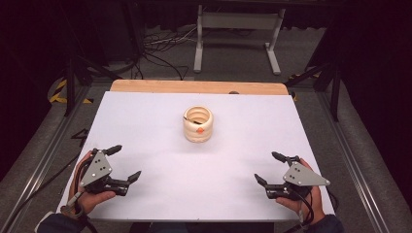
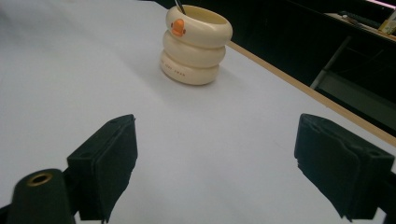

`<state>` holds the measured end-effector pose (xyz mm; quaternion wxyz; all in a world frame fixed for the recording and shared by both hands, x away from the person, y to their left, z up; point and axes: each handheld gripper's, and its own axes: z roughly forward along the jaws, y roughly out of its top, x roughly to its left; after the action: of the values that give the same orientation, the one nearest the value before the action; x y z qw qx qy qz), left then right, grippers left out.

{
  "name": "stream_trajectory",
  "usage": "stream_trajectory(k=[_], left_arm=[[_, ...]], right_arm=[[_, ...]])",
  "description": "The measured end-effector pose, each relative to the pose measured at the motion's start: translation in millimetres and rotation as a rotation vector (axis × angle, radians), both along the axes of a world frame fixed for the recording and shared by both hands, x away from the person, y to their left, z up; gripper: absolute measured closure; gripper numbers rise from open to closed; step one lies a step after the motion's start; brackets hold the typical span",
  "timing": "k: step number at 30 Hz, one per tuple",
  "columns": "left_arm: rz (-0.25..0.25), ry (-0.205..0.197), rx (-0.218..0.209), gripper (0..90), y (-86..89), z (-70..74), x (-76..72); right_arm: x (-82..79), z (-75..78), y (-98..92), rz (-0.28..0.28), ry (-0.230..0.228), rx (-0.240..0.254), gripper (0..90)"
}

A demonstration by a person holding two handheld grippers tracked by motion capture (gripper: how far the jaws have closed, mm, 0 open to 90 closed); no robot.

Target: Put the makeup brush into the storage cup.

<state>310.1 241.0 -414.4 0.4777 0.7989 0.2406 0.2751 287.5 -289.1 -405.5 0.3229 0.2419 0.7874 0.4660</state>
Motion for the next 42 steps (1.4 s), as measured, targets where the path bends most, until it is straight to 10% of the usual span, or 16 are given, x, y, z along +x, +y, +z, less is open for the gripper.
stream_trajectory(k=[22,42], left_arm=[[0.032,0.074,-0.024,2.7,27.6,-20.6,-25.1],[0.022,0.062,-0.04,2.8,24.8,-22.1,-25.5]], right_arm=[[1.6,-2.9,0.2,-0.007,0.006,-0.018,13.9],[-0.8,-2.1,2.6,-0.007,0.005,-0.023,13.9]])
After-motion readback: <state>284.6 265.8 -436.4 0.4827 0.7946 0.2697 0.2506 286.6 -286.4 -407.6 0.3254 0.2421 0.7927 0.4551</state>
